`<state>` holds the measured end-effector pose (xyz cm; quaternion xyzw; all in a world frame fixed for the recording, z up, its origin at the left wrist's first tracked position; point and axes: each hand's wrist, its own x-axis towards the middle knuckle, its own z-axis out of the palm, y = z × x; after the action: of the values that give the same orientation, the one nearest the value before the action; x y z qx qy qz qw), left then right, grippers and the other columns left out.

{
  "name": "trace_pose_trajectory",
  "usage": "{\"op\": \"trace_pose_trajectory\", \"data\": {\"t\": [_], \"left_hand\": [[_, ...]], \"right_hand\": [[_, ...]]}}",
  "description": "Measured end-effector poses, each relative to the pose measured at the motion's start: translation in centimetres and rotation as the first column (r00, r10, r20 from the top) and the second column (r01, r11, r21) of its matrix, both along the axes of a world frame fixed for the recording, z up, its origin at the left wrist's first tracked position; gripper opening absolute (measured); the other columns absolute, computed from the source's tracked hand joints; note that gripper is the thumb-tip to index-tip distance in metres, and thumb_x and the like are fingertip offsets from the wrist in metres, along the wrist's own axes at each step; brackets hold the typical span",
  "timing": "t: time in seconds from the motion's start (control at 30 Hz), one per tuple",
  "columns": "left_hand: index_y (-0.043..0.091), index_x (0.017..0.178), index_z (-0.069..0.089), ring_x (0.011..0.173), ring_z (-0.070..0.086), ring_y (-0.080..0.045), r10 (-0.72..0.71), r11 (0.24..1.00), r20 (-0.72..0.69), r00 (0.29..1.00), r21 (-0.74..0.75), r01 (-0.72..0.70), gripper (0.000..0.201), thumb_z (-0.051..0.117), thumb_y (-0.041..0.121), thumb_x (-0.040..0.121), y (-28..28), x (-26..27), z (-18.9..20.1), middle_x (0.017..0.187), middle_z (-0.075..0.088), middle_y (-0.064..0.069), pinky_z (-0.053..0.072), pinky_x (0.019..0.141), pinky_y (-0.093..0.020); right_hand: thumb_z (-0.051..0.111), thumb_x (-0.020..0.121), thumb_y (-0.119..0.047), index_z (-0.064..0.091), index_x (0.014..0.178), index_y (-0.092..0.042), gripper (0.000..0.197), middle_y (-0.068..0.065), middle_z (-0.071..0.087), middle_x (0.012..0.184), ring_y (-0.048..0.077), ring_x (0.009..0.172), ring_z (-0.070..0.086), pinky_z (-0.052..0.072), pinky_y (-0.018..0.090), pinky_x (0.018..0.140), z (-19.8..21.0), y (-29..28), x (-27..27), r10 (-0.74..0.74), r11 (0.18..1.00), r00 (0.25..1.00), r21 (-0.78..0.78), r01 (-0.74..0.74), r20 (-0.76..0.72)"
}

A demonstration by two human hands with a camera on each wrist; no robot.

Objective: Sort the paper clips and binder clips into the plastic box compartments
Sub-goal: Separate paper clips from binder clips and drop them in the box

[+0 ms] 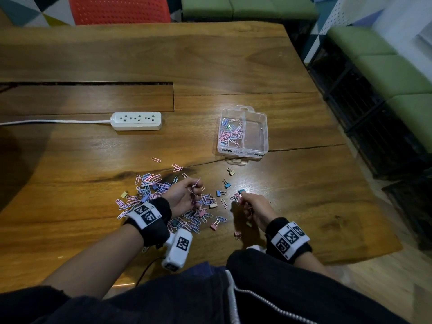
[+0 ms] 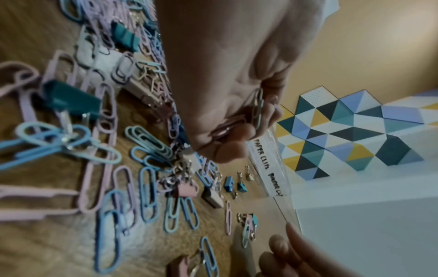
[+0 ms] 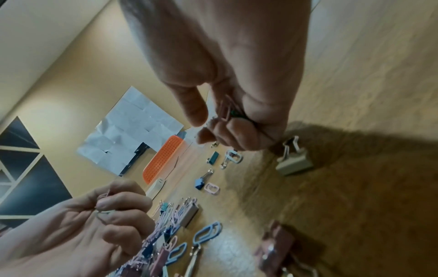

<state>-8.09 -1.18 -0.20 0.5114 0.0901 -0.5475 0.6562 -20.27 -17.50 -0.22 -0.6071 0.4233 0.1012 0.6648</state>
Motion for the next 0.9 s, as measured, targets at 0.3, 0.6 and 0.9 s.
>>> {"op": "trace_pose_trajectory", "data": {"t": [0.3,0.6,0.9], "left_hand": [[0.017,0.059,0.036,0.035,0.039,-0.008,0.017,1.0,-0.009,1.0,-0.004,-0.017,0.036,0.036,0.022,0.094,-0.6,-0.4,0.0,0.048,0.044,0.004,0.033,0.033,-0.013],[0.016,0.075,0.052,0.055,0.043,-0.01,-0.44,0.887,0.333,0.834,0.308,0.345,0.022,0.045,0.026,0.094,-0.3,-0.6,1.2,0.07,0.048,0.001,0.041,0.049,-0.02],[0.029,0.125,0.053,0.107,0.053,-0.015,-0.848,0.395,0.452,-0.277,0.887,0.238,0.041,0.058,0.038,0.085,0.1,-2.3,-0.3,0.116,0.055,0.001,0.048,0.089,-0.027]], "right_hand": [[0.063,0.082,-0.033,0.049,0.071,-0.016,0.024,-0.001,0.056,0.07,0.011,0.06,0.052,0.046,0.024,0.058,-1.0,0.0,0.2,0.109,0.881,0.985,-0.446,-0.159,-0.136],[0.057,0.087,-0.021,0.054,0.087,-0.013,0.009,-0.001,0.054,0.085,0.013,0.077,0.05,0.045,0.026,0.066,-1.2,0.5,1.2,0.266,0.732,0.921,-0.562,-0.385,-0.285],[0.04,0.089,0.008,0.053,0.086,-0.01,0.022,0.004,0.052,0.075,0.009,0.054,0.04,0.034,0.018,0.049,-0.1,-0.8,-0.4,-0.025,0.978,0.986,0.21,-0.01,0.162]]}}
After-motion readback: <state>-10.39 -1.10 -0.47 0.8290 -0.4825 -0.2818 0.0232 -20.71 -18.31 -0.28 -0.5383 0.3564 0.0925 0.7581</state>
